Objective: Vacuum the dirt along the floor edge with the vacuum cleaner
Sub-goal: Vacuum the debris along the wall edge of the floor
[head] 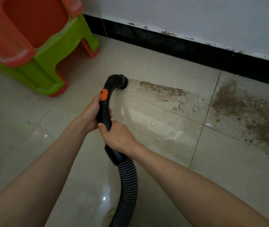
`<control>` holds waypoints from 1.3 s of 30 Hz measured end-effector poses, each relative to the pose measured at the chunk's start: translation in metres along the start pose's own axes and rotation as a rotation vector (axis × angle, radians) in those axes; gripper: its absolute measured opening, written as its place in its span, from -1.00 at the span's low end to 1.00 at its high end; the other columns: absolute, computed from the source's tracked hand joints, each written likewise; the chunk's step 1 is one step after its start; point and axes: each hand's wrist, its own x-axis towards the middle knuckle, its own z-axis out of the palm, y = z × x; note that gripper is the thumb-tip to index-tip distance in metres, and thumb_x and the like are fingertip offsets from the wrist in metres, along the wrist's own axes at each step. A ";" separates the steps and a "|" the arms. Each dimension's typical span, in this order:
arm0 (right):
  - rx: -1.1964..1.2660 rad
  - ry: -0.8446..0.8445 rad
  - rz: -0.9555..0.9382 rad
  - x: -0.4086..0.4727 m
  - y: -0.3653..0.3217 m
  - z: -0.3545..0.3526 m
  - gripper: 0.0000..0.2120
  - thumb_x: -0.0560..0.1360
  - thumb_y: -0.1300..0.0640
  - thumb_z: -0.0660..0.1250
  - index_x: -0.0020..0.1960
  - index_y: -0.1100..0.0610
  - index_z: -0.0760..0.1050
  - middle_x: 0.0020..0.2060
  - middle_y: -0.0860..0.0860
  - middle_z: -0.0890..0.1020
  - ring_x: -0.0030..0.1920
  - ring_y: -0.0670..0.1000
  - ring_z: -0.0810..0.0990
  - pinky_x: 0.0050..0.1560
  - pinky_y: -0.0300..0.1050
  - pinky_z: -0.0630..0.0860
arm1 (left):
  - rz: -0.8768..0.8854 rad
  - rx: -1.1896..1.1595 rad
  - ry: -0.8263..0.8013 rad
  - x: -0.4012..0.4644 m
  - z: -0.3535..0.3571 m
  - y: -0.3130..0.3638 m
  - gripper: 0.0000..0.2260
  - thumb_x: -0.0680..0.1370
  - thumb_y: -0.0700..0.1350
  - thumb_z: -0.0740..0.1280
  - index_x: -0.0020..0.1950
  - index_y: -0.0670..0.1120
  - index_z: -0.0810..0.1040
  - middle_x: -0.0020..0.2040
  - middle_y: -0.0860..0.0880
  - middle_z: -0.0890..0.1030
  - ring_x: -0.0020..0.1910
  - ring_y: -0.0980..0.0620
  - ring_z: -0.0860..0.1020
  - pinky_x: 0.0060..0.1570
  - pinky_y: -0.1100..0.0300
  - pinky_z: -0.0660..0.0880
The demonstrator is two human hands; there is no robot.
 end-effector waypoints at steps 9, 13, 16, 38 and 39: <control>-0.017 0.030 0.043 0.001 0.007 -0.031 -0.52 0.59 -0.20 0.11 0.17 0.19 0.45 -0.01 0.15 0.61 -0.05 0.19 0.62 0.04 0.10 0.58 | -0.026 0.061 -0.054 0.005 0.033 0.010 -0.50 0.59 0.29 0.07 0.07 -0.15 0.41 -0.31 -0.07 0.50 -0.42 0.03 0.50 -0.39 0.21 0.50; 0.003 0.031 0.060 -0.006 0.016 -0.040 -0.54 0.58 -0.22 0.10 0.13 0.17 0.45 -0.09 0.11 0.60 -0.12 0.13 0.61 -0.05 0.03 0.58 | -0.002 0.072 -0.057 0.003 0.047 0.006 -0.50 0.60 0.25 0.07 0.18 -0.18 0.38 -0.32 -0.09 0.50 -0.48 0.04 0.52 -0.47 0.26 0.52; 0.004 0.043 0.064 -0.013 0.023 -0.047 -0.54 0.58 -0.22 0.10 0.11 0.16 0.45 -0.18 0.05 0.55 -0.20 0.08 0.57 -0.21 -0.07 0.48 | 0.005 0.096 -0.062 -0.001 0.058 0.002 -0.50 0.61 0.24 0.07 0.17 -0.20 0.40 -0.31 -0.09 0.51 -0.45 0.03 0.52 -0.46 0.25 0.53; 0.185 0.194 0.181 -0.087 0.071 -0.089 -0.70 0.60 -0.19 0.12 -0.16 0.00 0.34 -0.26 -0.02 0.54 -0.26 -0.04 0.55 -0.31 -0.13 0.42 | -0.054 0.299 -0.197 -0.041 0.150 -0.020 -0.60 0.63 0.18 0.06 -0.05 -0.15 0.41 -0.30 -0.10 0.50 -0.42 -0.01 0.51 -0.42 0.19 0.49; 0.192 0.208 0.188 -0.091 0.075 -0.091 -0.71 0.60 -0.19 0.13 -0.18 -0.02 0.33 -0.27 -0.04 0.54 -0.28 -0.06 0.54 -0.34 -0.16 0.39 | -0.054 0.309 -0.208 -0.041 0.156 -0.024 -0.60 0.63 0.18 0.06 -0.06 -0.15 0.41 -0.31 -0.10 0.51 -0.43 -0.01 0.51 -0.40 0.17 0.49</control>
